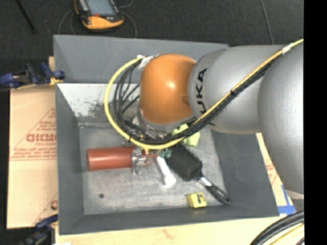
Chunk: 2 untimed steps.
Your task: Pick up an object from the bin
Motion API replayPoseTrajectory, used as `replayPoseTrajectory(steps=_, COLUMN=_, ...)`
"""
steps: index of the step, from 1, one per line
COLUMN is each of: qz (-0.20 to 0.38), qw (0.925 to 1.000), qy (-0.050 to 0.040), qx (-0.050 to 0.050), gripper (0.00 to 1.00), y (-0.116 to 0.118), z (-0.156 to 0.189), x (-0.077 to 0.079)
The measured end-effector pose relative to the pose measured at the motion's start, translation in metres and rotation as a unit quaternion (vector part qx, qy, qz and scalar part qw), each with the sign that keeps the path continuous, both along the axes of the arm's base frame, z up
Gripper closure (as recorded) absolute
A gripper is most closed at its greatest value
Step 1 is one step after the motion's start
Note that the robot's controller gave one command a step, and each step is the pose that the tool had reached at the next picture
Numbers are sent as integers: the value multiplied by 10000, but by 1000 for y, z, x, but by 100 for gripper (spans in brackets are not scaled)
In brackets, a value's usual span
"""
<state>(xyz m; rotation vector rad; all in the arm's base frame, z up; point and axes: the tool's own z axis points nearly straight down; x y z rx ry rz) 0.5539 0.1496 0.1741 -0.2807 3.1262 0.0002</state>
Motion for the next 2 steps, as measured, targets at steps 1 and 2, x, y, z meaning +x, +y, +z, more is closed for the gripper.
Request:
replayPoseTrajectory(steps=1, qz=-3, qw=10000, qy=0, qx=2, gripper=100, y=0, z=0, x=0)
replayPoseTrajectory(steps=2, qz=-106, qw=9999, qy=17, qx=1, gripper=100, y=-2, z=31, x=-4)
